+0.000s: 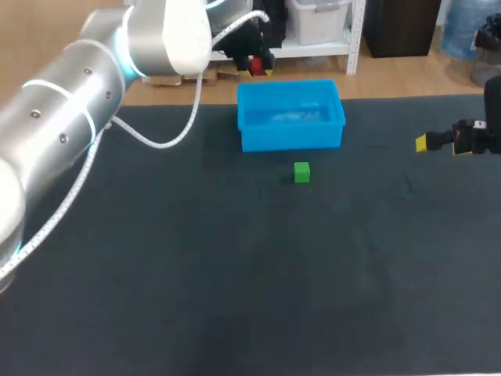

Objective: Use the left arm to pick the red cube and place it into the blue plastic box first, then use the right arm to grasp the green cube and put it into the same blue plastic box after the first action is fully finished.

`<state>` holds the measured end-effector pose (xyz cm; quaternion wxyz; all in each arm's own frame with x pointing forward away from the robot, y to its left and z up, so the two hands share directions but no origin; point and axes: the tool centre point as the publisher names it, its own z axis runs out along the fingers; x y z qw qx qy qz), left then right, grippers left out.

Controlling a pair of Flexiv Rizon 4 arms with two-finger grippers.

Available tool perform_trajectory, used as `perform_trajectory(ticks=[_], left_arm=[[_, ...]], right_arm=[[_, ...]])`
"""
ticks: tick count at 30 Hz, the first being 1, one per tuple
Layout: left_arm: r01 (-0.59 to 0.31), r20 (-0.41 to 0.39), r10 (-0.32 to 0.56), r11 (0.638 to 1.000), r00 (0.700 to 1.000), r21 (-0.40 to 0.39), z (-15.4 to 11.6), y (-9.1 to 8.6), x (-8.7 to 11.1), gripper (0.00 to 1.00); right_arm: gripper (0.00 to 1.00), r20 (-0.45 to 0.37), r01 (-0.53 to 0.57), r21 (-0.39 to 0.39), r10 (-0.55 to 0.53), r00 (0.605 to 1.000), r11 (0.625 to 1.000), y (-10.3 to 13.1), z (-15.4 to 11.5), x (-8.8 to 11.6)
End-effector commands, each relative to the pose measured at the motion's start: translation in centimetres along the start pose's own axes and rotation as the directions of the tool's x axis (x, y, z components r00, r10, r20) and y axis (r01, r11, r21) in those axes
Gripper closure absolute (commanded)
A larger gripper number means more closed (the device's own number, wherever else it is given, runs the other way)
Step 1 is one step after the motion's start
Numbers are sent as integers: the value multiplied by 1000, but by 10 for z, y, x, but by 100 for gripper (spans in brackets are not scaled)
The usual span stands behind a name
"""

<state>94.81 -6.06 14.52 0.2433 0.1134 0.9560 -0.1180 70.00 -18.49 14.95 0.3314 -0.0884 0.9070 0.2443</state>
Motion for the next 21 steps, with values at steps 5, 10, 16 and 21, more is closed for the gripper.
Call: perform_trajectory(ticks=[5, 10, 16, 21], left_arm=[[22, -10, -22, 1000, 1000, 22, 20, 7, -5, 100], [8, -4, -8, 1000, 1000, 21, 27, 6, -6, 100], [-17, -4, 17, 1000, 1000, 19, 33, 0, -6, 100], [-22, -13, 23, 1000, 1000, 14, 42, -3, -4, 100]], right_arm=[[0, -1, 0, 2, 0, 1000, 1000, 0, 0, 0], [0, -1, 0, 2, 0, 1000, 1000, 0, 0, 0], [0, -1, 0, 2, 0, 1000, 1000, 0, 0, 0], [0, -1, 0, 2, 0, 1000, 1000, 0, 0, 0]])
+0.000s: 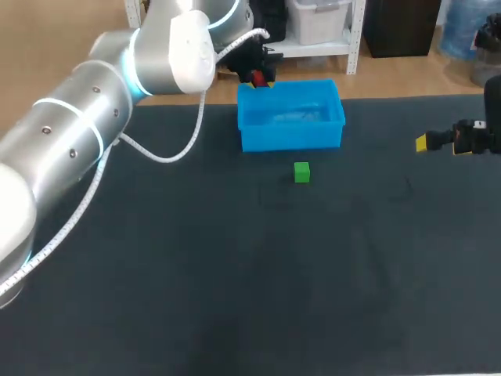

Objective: Use the left arm to pick the red cube and place it into the blue plastic box first, then use the right arm to grasp the green cube and put it into the same blue plastic box after the first action is fully finished.

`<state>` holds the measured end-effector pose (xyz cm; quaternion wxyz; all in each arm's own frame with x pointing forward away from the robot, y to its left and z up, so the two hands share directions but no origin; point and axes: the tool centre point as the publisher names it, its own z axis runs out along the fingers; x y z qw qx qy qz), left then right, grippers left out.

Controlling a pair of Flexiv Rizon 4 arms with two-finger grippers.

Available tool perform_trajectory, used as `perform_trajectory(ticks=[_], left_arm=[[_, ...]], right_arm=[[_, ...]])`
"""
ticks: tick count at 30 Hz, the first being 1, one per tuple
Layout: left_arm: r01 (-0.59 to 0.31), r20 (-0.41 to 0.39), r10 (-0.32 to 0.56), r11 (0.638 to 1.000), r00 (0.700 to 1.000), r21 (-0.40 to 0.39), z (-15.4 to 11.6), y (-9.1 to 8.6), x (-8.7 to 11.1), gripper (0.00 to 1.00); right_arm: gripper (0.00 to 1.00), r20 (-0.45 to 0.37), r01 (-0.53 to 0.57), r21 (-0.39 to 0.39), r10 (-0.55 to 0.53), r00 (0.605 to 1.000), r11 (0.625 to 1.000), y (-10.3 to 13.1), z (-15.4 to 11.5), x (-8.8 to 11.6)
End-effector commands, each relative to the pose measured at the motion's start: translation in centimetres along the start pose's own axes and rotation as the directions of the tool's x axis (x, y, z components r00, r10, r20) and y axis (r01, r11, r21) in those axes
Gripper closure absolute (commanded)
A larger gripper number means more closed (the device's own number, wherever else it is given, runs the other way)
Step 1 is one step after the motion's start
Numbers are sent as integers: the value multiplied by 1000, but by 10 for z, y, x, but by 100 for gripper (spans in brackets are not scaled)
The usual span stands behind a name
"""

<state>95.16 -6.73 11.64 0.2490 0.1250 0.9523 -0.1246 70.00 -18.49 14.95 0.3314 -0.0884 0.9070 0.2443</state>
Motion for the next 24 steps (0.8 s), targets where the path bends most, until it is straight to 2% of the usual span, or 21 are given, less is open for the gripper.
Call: perform_trajectory(ticks=[1, 12, 24], left_arm=[[0, -25, 0, 1000, 1000, -4, 15, -3, -15, 100], [4, -32, -4, 1000, 999, -17, 32, -1, -16, 100], [6, -37, -6, 1000, 999, -26, 37, 0, -11, 100]], right_arm=[[0, -1, 0, 2, 0, 1000, 1000, 0, 0, 0], [0, -1, 0, 2, 0, 1000, 1000, 0, 0, 0], [0, -1, 0, 2, 0, 1000, 1000, 0, 0, 0]])
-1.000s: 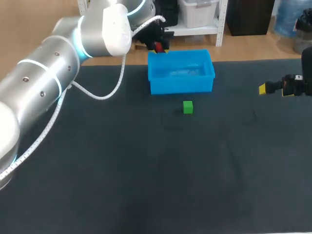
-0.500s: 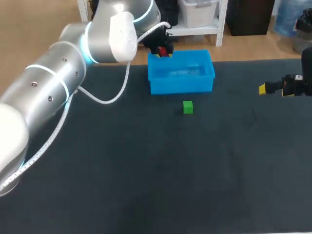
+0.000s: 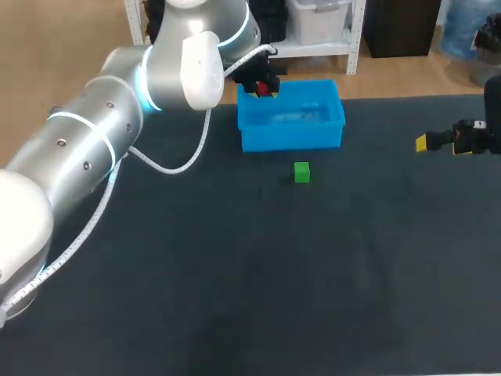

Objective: Use the left arm to pick the red cube and place it into the blue plastic box first, then use the right arm to grasp the green cube and put it into the same blue plastic box after the first action is fully finished.

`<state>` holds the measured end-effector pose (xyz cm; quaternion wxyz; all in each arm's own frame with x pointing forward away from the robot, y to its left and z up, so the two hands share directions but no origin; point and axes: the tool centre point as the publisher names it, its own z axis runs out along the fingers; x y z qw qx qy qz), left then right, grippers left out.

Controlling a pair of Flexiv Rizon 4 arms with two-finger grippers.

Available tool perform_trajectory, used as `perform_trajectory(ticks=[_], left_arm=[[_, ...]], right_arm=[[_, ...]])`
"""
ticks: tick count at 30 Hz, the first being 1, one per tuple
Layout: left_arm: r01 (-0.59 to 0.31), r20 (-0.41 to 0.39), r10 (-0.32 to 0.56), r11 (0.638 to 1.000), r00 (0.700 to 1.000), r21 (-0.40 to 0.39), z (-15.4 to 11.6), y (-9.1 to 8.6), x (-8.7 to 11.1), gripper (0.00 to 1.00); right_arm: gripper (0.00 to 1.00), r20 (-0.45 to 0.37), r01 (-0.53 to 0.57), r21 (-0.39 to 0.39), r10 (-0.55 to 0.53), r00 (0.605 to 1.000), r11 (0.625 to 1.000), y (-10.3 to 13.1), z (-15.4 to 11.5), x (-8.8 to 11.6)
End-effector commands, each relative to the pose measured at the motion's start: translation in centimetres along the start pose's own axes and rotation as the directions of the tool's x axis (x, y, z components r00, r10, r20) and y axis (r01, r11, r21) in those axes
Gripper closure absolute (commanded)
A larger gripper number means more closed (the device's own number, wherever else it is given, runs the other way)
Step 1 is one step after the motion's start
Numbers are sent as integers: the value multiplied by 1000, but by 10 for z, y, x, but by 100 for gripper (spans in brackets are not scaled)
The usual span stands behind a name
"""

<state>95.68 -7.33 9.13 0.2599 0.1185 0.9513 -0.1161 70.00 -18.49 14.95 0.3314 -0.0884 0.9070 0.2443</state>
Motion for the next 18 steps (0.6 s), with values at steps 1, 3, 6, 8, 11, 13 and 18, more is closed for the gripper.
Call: perform_trajectory(ticks=[1, 3, 6, 8, 11, 13, 18], left_arm=[[0, -58, 0, 1000, 998, -4, 12, -1, -18, 100], [-5, -61, 5, 1000, 998, -4, 13, -1, -17, 100], [-19, -64, 19, 1000, 998, -2, 15, -2, -17, 100], [-19, -66, 19, 1000, 998, -3, 15, -2, -17, 3], [-20, -65, 20, 1000, 998, -2, 15, -2, -17, 0], [-20, -64, 20, 1000, 998, -3, 15, -2, -18, 0], [-21, -61, 20, 1000, 998, -7, 12, -1, -18, 0]], right_arm=[[0, -1, 0, 2, 0, 1000, 1000, 0, 0, 0], [0, -1, 0, 2, 0, 1000, 1000, 0, 0, 0], [0, -1, 0, 2, 0, 1000, 1000, 0, 0, 0], [0, -1, 0, 2, 0, 1000, 1000, 0, 0, 0], [0, -1, 0, 2, 0, 1000, 1000, 0, 0, 0], [0, -1, 0, 2, 0, 1000, 1000, 0, 0, 0], [0, -1, 0, 2, 0, 1000, 1000, 0, 0, 0]])
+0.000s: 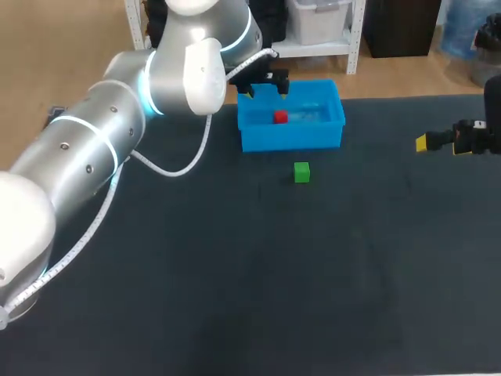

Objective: Use the left arm to pick the red cube and place it into the blue plastic box first, then use the right arm to grasp the green cube and put it into the same blue plastic box after the first action is fully finished.

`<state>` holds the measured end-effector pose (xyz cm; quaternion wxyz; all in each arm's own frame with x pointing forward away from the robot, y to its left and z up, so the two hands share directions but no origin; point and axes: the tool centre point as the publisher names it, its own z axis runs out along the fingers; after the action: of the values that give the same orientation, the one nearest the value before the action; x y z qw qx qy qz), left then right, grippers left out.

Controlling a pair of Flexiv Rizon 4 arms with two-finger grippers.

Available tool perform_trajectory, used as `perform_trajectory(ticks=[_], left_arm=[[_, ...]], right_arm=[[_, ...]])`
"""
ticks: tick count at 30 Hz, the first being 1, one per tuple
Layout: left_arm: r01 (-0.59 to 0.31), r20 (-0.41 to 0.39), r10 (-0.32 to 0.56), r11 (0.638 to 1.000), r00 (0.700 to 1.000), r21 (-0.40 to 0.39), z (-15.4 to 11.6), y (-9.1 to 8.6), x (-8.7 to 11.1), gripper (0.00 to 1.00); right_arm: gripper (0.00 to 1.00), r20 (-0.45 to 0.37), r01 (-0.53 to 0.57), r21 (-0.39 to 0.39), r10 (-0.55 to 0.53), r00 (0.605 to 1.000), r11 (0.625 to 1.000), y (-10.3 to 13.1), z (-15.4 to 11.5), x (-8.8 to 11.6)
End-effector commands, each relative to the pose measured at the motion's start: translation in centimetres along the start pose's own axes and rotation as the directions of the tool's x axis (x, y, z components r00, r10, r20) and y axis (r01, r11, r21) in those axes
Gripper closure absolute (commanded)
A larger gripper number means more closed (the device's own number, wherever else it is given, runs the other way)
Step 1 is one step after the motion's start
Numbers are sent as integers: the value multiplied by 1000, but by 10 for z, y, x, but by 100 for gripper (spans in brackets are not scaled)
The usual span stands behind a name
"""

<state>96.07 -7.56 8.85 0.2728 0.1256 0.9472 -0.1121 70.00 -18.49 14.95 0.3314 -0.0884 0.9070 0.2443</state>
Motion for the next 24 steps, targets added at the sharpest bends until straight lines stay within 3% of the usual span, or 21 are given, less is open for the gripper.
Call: perform_trajectory(ticks=[1, 14, 24], left_arm=[[-1, -84, 1, 1000, 996, -1, 8, 0, -16, 0], [-6, -73, 7, 1000, 997, 3, -15, -1, -11, 0], [-27, -34, 28, 999, 999, 27, -51, -9, -15, 0]], right_arm=[[0, -1, 0, 2, 0, 1000, 1000, 0, 0, 0], [0, -1, 0, 2, 0, 1000, 1000, 0, 0, 0], [0, -1, 0, 2, 0, 1000, 1000, 0, 0, 0]])
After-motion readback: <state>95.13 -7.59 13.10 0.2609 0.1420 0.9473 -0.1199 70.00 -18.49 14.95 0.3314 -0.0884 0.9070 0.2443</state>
